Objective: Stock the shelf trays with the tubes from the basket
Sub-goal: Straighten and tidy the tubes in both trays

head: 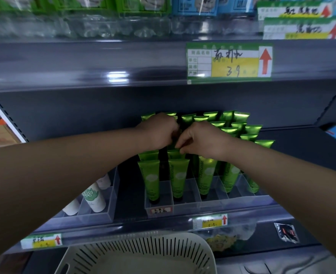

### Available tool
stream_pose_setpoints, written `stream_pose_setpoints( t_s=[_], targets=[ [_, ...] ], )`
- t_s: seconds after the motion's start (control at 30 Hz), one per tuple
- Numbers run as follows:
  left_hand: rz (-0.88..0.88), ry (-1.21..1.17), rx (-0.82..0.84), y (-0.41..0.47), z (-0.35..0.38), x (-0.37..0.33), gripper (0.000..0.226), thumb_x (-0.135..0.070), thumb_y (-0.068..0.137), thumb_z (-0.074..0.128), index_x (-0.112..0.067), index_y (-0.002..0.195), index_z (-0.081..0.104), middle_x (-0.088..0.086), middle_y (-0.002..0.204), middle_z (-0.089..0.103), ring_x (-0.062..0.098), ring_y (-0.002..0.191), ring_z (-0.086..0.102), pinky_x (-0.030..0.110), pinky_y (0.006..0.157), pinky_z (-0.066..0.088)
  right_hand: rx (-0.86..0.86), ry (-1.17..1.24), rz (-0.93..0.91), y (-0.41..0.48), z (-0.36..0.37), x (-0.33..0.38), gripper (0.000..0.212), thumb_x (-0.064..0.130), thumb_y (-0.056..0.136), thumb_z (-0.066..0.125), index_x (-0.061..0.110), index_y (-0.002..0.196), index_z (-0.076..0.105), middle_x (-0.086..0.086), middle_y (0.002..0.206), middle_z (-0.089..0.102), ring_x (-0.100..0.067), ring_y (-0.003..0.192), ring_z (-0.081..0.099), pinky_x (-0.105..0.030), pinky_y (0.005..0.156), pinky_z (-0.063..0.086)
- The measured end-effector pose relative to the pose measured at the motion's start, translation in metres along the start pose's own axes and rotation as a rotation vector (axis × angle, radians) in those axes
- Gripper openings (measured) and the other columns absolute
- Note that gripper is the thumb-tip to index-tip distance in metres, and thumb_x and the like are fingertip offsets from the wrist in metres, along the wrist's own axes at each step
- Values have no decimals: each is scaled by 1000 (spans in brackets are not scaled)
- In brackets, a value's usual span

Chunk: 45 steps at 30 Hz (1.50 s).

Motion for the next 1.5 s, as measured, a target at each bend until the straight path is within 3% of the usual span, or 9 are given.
stream_pose_setpoints(
  t_s=[0.1, 0.27, 0.33, 0.43, 0.67, 0.73, 0.83, 1.0, 1.5],
  targets=[
    [-1, -24, 2, -1, -4, 2, 17, -8, 80, 61, -13, 90, 73, 6, 94, 72, 21, 91, 65, 26, 74, 49, -13, 10, 11, -4, -9, -3, 22, 13, 80, 73, 14, 101, 74, -2, 97, 72, -8, 86, 62, -10, 68, 42],
    [-24, -65, 20, -4, -14, 0, 26, -6, 82, 61, -13, 104, 72, 4, 108, 71, 19, 103, 64, 26, 89, 49, -76, 51, 40, -16, -34, -11, 22, 14, 82, 72, 14, 103, 73, 0, 98, 72, -7, 87, 62, -3, 66, 42],
    [-22, -82, -5, -5, -19, -5, 27, -4, 82, 59, -11, 105, 71, 5, 108, 71, 20, 102, 64, 28, 90, 49, -102, 58, 68, -23, -44, -16, 20, 14, 82, 72, 14, 102, 74, 1, 94, 72, -7, 84, 62, -2, 65, 42],
    [-21, -142, -74, -4, -27, -17, 24, -8, 83, 61, -11, 106, 70, 4, 105, 71, 16, 98, 65, 21, 87, 48, -133, 39, 106, -35, -60, -29, 19, 15, 81, 72, 15, 101, 74, 0, 94, 72, -9, 85, 63, -14, 71, 46],
    [69, -204, -79, -14, -15, -65, 19, -22, 85, 66, -15, 101, 73, -2, 98, 72, 9, 91, 65, 20, 83, 49, -141, -17, 186, -70, -68, -63, 18, 18, 80, 74, 17, 98, 74, 7, 84, 68, -5, 83, 62, -9, 69, 43],
    [86, -179, -48, -13, -6, -72, 19, -23, 84, 68, -15, 100, 72, -2, 97, 72, 9, 89, 65, 24, 83, 51, -110, -49, 182, -75, -61, -68, 20, 18, 81, 73, 17, 100, 74, 6, 88, 69, -4, 84, 61, -7, 67, 43],
    [100, -124, -12, -10, 5, -77, 20, -24, 83, 69, -16, 100, 71, -2, 96, 72, 11, 89, 65, 26, 82, 52, -68, -111, 169, -78, -47, -75, 24, 20, 81, 72, 17, 105, 72, 2, 100, 72, -8, 91, 63, -15, 78, 45],
    [120, -7, 62, -7, 18, -79, 27, -22, 85, 65, -18, 111, 66, 1, 103, 67, 17, 94, 62, 32, 82, 52, -44, -165, 158, -79, -31, -84, 29, 22, 86, 67, 18, 114, 68, 0, 114, 67, -14, 104, 60, -18, 82, 41],
    [113, 31, 69, -9, 24, -78, 32, -20, 88, 63, -20, 120, 62, 3, 113, 66, 18, 102, 61, 32, 86, 51, -137, -35, 157, -77, -25, -92, 22, 16, 84, 69, 16, 106, 71, -2, 110, 69, -13, 98, 62, -16, 79, 40]
  ],
)
Point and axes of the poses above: each hand's wrist, its own y-axis towards the middle knuckle, its own z-axis out of the palm, x = y × z, the point moved 3 cm from there along y, towards the middle knuckle
